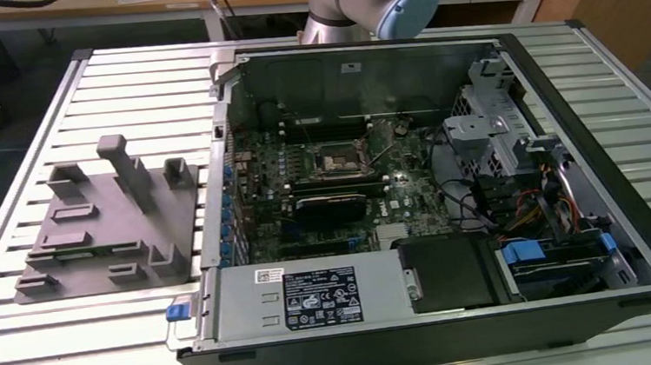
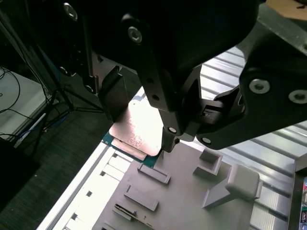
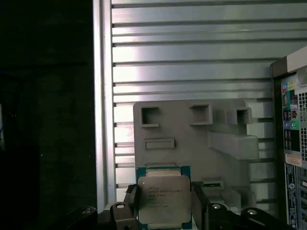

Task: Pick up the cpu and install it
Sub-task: 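Pick up the cpu and move it towards the insertion slot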

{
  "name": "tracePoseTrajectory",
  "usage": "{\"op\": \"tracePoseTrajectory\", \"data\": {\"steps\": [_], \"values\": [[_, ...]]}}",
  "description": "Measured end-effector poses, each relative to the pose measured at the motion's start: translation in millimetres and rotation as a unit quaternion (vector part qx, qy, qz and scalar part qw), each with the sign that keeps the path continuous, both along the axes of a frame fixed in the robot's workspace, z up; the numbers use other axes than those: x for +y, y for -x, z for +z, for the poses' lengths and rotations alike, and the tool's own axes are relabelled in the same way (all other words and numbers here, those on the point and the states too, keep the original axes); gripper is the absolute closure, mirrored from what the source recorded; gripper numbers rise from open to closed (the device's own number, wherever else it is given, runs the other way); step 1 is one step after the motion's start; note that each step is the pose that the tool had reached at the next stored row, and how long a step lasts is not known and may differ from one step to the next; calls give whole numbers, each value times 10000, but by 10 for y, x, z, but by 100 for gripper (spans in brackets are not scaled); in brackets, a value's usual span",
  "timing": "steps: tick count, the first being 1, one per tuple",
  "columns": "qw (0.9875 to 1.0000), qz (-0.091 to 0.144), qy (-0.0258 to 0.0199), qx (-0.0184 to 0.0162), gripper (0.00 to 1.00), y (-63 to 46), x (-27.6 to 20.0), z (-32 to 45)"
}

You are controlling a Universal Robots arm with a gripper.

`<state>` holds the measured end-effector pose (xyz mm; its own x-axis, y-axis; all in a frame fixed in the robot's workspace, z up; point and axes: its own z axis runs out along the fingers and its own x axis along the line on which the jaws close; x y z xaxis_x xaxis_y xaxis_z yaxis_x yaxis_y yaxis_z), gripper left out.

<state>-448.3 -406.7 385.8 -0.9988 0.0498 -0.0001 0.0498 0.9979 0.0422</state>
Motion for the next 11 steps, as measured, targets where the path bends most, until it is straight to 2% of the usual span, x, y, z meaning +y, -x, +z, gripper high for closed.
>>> {"op": "tracePoseTrajectory", "data": {"steps": [4, 11], "values": [[10000, 0, 0, -1, 47, 0, 0, 80], [10000, 0, 0, 0, 47, -3, 0, 83]]}}
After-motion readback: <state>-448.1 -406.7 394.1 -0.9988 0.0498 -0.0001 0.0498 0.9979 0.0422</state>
